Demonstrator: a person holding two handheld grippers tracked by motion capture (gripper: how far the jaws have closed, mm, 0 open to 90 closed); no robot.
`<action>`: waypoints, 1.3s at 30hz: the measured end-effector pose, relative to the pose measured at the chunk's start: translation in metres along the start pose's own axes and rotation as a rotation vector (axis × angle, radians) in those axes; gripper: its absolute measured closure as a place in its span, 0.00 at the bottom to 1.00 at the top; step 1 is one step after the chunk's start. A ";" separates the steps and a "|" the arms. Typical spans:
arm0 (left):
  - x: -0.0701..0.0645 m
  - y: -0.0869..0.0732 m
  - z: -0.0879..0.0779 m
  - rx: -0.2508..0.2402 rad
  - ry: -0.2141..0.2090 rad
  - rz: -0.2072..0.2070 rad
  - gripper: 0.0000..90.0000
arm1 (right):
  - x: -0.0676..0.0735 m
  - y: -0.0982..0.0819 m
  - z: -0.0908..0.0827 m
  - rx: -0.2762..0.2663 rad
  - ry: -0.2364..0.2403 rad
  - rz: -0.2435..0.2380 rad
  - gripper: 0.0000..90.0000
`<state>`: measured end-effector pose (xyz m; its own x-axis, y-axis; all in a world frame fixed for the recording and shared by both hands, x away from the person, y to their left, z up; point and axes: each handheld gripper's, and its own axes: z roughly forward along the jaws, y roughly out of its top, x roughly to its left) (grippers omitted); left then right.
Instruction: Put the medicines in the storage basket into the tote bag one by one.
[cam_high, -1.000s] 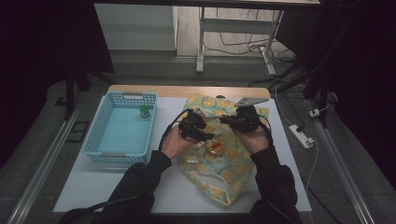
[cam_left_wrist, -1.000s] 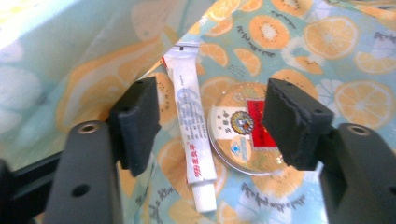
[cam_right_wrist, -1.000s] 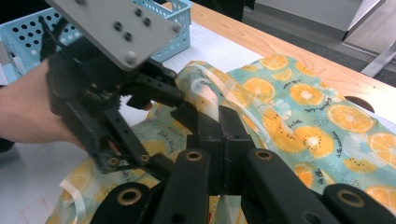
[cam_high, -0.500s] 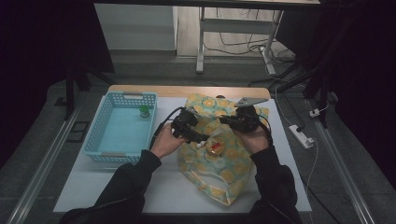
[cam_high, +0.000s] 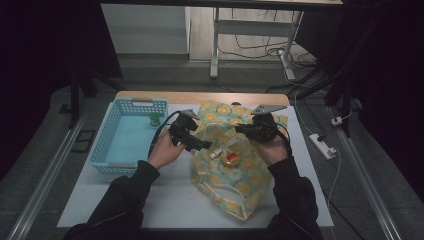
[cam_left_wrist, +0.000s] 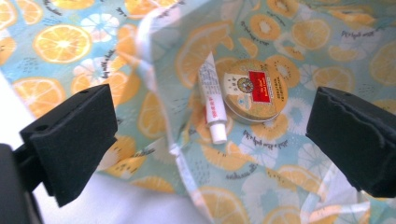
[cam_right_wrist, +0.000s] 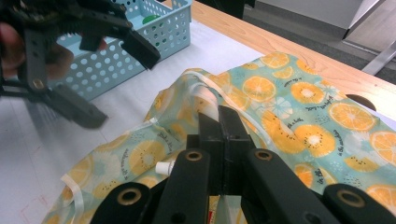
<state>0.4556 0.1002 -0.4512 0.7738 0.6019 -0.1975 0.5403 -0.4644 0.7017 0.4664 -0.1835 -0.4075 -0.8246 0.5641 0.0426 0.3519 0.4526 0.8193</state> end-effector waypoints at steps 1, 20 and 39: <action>0.002 -0.001 -0.003 -0.005 0.004 -0.005 0.02 | 0.000 0.000 0.000 0.001 0.000 0.001 1.00; 0.046 -0.031 -0.055 -0.040 0.067 -0.077 0.00 | 0.000 -0.001 0.002 0.007 0.000 0.001 1.00; 0.102 -0.061 -0.091 -0.051 0.263 -0.194 0.00 | 0.000 -0.001 0.003 0.012 -0.001 0.000 1.00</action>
<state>0.4714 0.2493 -0.4518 0.5421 0.8265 -0.1519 0.6473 -0.2954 0.7027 0.4674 -0.1824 -0.4099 -0.8242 0.5647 0.0426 0.3574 0.4603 0.8126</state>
